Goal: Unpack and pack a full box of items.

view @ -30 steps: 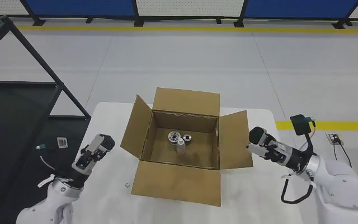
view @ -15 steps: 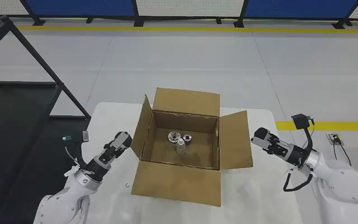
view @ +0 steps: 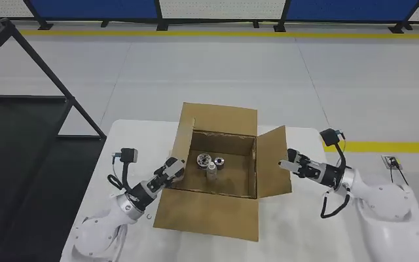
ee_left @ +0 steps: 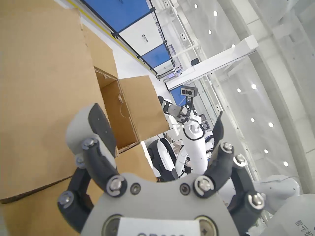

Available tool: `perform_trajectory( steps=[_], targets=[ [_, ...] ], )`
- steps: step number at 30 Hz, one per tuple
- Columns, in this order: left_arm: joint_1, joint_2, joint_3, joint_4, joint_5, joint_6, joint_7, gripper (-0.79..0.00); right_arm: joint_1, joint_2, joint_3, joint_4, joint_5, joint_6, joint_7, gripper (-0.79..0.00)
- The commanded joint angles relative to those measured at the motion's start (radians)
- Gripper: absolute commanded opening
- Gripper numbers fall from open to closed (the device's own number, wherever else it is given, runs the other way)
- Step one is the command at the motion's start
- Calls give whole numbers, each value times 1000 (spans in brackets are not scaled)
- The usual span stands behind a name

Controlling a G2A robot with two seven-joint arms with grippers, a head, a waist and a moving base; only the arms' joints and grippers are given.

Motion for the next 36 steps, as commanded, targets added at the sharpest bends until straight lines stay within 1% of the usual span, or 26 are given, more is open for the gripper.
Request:
perform_trajectory(
  steps=[1,5,12,17,20,31,33,36],
  targets=[
    [-17,1,12,11,8,7,-3,0,14,1,-18,9,11,-7,5,0],
    [-48,2,37,38,18,25,-6,0,47,2,-63,31,59,-45,21,0],
    [-92,1,70,88,-15,60,3,0,119,-6,-177,102,113,-96,-1,0],
    [-96,4,83,117,-15,52,2,0,183,-19,-279,169,107,-105,-23,0],
    [-85,6,76,117,-23,40,-4,0,222,-24,-334,200,81,-101,-4,0],
    [-83,6,77,115,-25,41,-4,0,222,-24,-334,200,81,-101,-4,0],
    [-74,7,75,107,-27,39,3,0,213,-25,-345,189,70,-76,-30,0],
    [-75,10,75,118,2,55,26,0,234,-32,-383,208,69,-32,-59,0]
  ],
)
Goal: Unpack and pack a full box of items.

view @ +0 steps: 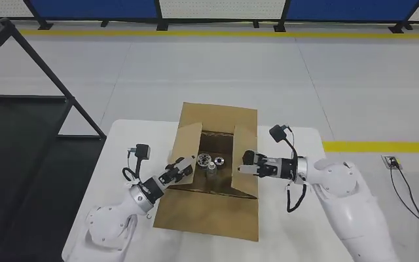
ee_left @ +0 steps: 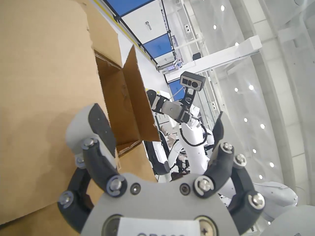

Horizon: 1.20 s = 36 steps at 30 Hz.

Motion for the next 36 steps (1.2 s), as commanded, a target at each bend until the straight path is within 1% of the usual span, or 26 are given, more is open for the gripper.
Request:
perform_trajectory(
  steps=[1,10,19,26,32,36],
  targets=[
    [-6,1,8,14,15,15,8,0,22,-5,-26,28,11,21,-12,0],
    [-54,-2,72,104,28,38,7,0,112,-28,-124,186,27,-14,-39,0],
    [-97,-6,118,171,31,44,15,0,142,-35,-173,243,-32,-38,-67,0],
    [-109,-6,134,193,30,48,25,0,147,-36,-193,249,-75,-30,-98,0],
    [-108,-5,135,190,34,48,36,0,146,-35,-195,249,-58,-53,-104,0],
    [-97,-2,125,166,32,30,40,0,141,-32,-181,245,-18,-73,-115,0]
  ],
)
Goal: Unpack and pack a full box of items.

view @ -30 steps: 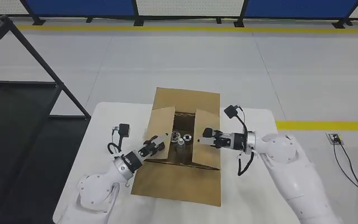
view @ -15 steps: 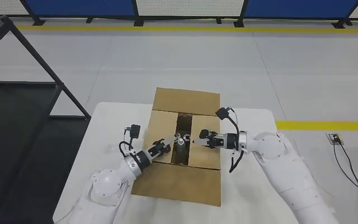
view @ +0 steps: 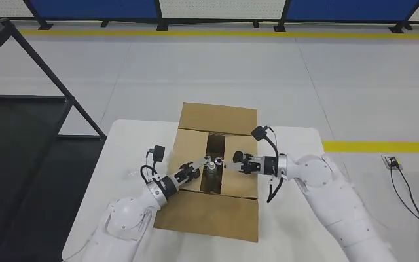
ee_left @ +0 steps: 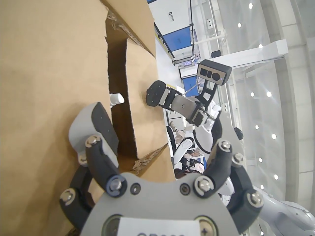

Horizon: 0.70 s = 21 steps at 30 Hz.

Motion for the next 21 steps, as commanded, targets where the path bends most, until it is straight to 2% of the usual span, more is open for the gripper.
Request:
perform_trajectory(
  steps=[1,9,16,21],
  targets=[
    [9,2,-8,-18,-1,-11,5,0,-3,2,12,-1,28,-9,-10,0],
    [70,15,-80,-146,-44,-67,5,0,13,3,44,29,91,25,-83,0],
    [177,37,-217,-258,-129,-121,-56,0,79,-6,54,150,46,61,-252,0],
    [261,54,-322,-265,-184,-172,-136,0,131,-19,40,237,-10,78,-367,0]
  ],
)
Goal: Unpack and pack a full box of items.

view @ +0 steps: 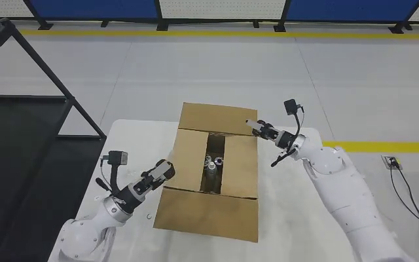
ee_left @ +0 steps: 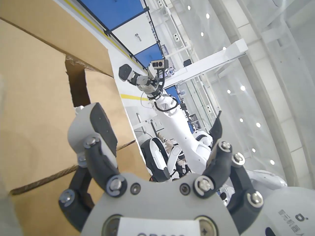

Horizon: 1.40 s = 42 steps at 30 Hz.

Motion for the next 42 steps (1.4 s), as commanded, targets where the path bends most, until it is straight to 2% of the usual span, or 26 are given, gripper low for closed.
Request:
perform_trajectory(
  steps=[1,9,14,23,28,35,42],
  targets=[
    [36,7,-41,5,-27,-22,-36,0,25,-6,-11,40,-31,12,-43,0],
    [163,28,-174,28,-105,-62,-145,0,124,-43,-65,209,-78,34,-145,0],
    [218,33,-227,35,-150,-27,-123,0,145,-50,-75,248,-88,44,-156,0],
    [218,33,-225,34,-150,-24,-121,0,141,-51,-75,245,-88,46,-159,0],
    [204,39,-196,21,-82,18,-119,0,128,-59,-79,232,-90,120,-184,0],
    [212,55,-190,57,-22,58,-227,0,150,-84,-96,312,-55,124,-165,0],
    [217,69,-147,65,13,42,-354,0,186,-114,-115,388,-16,78,-122,0]
  ],
)
